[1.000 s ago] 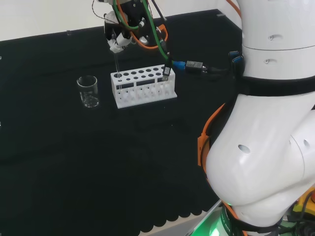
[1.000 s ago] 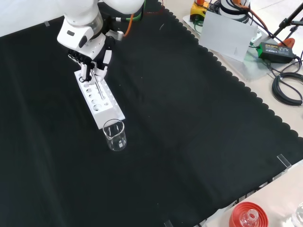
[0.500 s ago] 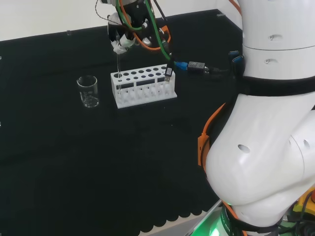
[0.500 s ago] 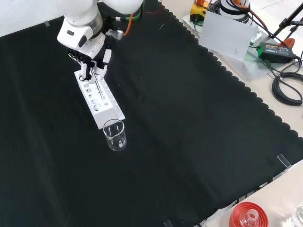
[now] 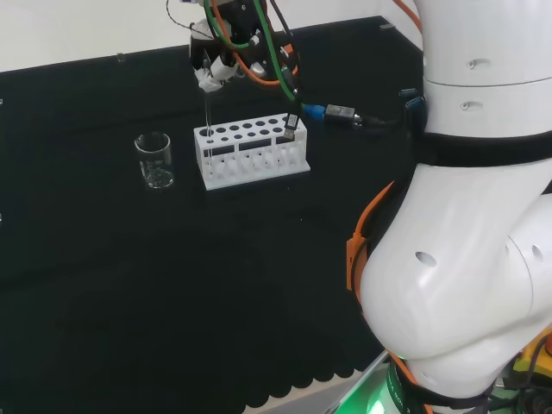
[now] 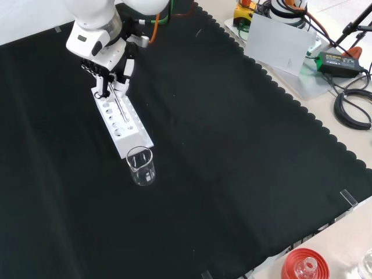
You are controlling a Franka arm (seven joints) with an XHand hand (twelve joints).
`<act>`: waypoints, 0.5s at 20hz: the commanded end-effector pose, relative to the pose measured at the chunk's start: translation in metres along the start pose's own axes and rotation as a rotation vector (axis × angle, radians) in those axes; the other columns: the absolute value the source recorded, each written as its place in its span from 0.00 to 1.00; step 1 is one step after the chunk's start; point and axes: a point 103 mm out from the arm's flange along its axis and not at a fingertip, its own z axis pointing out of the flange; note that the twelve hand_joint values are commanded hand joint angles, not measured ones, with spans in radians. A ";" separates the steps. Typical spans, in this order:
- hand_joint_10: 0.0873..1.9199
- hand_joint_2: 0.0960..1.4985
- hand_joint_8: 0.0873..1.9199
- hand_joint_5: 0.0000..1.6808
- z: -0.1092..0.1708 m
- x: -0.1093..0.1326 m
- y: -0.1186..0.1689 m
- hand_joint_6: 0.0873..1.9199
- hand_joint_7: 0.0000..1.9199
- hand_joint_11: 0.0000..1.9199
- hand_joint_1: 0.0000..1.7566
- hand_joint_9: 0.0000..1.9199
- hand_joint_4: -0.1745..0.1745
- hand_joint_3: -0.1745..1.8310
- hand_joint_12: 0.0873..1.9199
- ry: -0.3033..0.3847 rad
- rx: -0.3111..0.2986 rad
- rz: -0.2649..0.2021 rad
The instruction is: Put the glass rod back on the white test tube rack.
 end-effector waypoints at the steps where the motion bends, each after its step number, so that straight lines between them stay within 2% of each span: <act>1: 0.13 0.61 0.17 0.34 -0.007 0.000 -0.002 0.53 0.91 1.00 0.67 1.00 0.00 0.00 0.24 0.008 0.026 -0.025; 5: 0.18 0.56 0.14 0.19 -0.012 0.001 -0.005 0.49 0.93 1.00 0.66 1.00 0.00 0.00 0.26 0.016 0.030 -0.016; 10: 0.24 0.55 0.13 0.15 -0.015 0.001 -0.008 0.45 0.95 1.00 0.64 1.00 0.00 0.00 0.28 0.024 0.029 -0.006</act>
